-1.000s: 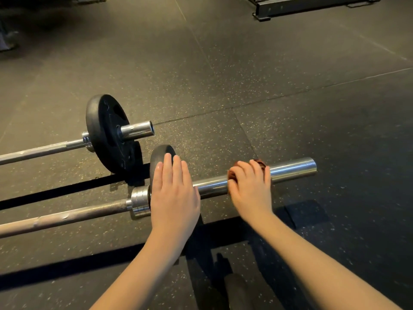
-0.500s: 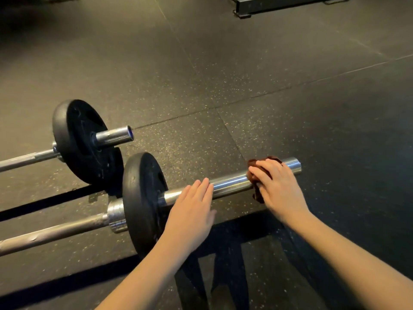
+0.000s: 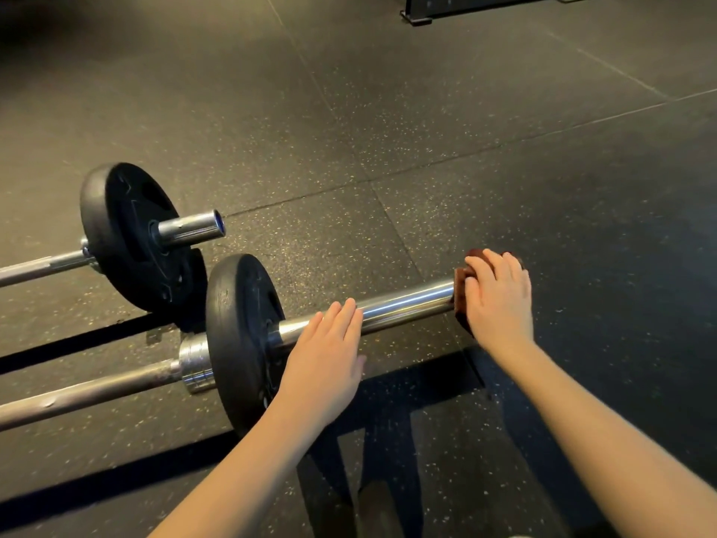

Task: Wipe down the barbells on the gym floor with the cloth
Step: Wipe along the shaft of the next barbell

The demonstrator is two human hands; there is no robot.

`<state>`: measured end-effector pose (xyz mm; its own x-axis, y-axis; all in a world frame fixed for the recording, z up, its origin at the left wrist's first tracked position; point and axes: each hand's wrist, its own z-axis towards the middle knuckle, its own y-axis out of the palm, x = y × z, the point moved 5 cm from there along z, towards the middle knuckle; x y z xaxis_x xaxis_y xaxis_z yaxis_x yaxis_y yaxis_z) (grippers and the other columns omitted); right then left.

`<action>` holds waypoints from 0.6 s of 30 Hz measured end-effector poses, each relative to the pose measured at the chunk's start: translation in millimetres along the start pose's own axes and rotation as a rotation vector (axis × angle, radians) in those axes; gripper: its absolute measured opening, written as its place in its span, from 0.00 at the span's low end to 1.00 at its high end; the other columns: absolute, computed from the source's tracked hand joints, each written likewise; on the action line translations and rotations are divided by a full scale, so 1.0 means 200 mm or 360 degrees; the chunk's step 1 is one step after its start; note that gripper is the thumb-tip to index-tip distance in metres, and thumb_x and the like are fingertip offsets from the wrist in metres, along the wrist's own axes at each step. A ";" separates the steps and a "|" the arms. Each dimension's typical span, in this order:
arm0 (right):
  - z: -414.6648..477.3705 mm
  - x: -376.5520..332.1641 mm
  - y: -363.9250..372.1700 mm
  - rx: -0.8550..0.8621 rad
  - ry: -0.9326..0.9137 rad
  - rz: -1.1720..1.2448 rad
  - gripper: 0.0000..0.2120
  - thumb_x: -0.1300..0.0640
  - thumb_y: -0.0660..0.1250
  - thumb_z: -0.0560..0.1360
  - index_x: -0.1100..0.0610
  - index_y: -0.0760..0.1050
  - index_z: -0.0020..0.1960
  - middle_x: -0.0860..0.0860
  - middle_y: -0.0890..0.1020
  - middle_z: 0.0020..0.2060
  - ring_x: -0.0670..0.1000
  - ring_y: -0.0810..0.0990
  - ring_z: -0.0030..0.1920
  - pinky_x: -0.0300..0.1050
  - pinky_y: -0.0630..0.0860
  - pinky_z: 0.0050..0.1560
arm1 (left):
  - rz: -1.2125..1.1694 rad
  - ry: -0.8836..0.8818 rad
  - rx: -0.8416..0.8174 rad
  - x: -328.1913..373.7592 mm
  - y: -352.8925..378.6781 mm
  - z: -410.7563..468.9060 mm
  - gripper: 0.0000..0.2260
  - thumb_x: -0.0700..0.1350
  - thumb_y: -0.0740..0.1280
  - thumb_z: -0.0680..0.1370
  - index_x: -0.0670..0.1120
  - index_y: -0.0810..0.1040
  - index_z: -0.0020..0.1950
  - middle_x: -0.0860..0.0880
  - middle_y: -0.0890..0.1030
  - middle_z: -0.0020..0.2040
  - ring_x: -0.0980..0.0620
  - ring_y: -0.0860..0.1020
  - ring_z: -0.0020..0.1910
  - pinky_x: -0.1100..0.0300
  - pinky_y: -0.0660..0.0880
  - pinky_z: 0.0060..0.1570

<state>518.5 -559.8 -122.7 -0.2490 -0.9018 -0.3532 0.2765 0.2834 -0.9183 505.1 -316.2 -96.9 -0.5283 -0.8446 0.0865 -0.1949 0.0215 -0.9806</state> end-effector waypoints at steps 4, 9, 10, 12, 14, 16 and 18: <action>-0.13 -0.05 0.00 -0.0071 -0.0306 -0.0111 0.22 0.53 0.62 0.79 0.55 0.67 0.72 0.54 0.69 0.72 0.59 0.61 0.75 0.59 0.53 0.74 | -0.0016 0.0014 -0.0004 0.00 0.00 -0.01 0.29 0.52 0.52 0.84 0.45 0.42 0.79 0.48 0.43 0.79 0.50 0.43 0.78 0.55 0.40 0.75; 0.07 0.00 -0.08 -0.0055 -0.0019 -0.0102 0.21 0.51 0.60 0.80 0.55 0.67 0.72 0.56 0.75 0.66 0.57 0.63 0.73 0.58 0.48 0.75 | 0.0015 0.0032 0.0012 -0.01 0.00 -0.02 0.29 0.52 0.53 0.83 0.45 0.41 0.79 0.48 0.42 0.79 0.50 0.42 0.78 0.55 0.40 0.76; 0.07 -0.05 -0.06 -0.0047 0.0062 -0.0033 0.21 0.53 0.60 0.80 0.56 0.67 0.72 0.56 0.75 0.65 0.58 0.64 0.72 0.57 0.50 0.75 | 0.0015 0.0030 0.0013 0.00 0.00 -0.02 0.29 0.52 0.53 0.83 0.44 0.42 0.79 0.48 0.42 0.79 0.50 0.42 0.78 0.55 0.40 0.75; 0.03 -0.15 -0.02 -0.0050 -0.0043 0.0076 0.18 0.54 0.61 0.79 0.58 0.70 0.67 0.54 0.76 0.60 0.57 0.71 0.65 0.57 0.60 0.73 | 0.0012 0.0027 0.0025 0.00 0.00 -0.02 0.29 0.51 0.53 0.83 0.44 0.42 0.79 0.48 0.42 0.79 0.49 0.43 0.78 0.55 0.39 0.75; -0.04 -0.18 0.00 -0.0170 -0.0364 0.0127 0.16 0.55 0.64 0.77 0.57 0.71 0.63 0.52 0.76 0.56 0.54 0.73 0.59 0.53 0.67 0.67 | -0.0002 0.0031 0.0029 0.00 -0.01 -0.02 0.29 0.51 0.53 0.83 0.45 0.42 0.79 0.48 0.43 0.80 0.50 0.43 0.78 0.56 0.38 0.74; -0.01 -0.10 -0.04 -0.0206 -0.0532 0.0029 0.16 0.54 0.63 0.77 0.57 0.74 0.63 0.54 0.78 0.58 0.56 0.74 0.61 0.52 0.67 0.65 | -0.0010 0.0051 0.0039 -0.01 -0.01 -0.02 0.29 0.51 0.53 0.83 0.45 0.42 0.79 0.49 0.43 0.80 0.50 0.43 0.78 0.56 0.38 0.73; 0.07 -0.02 -0.07 -0.0053 -0.0379 -0.0123 0.17 0.50 0.59 0.78 0.57 0.77 0.61 0.58 0.77 0.61 0.61 0.72 0.65 0.57 0.67 0.66 | -0.0025 0.0066 0.0051 -0.02 -0.02 -0.02 0.29 0.51 0.54 0.83 0.46 0.43 0.79 0.49 0.44 0.80 0.50 0.44 0.78 0.56 0.38 0.73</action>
<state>529.2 -564.2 -106.3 -0.0412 -0.9715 -0.2335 0.2336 0.2179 -0.9476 504.0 -310.2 -93.1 -0.5591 -0.8219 0.1087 -0.1775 -0.0094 -0.9841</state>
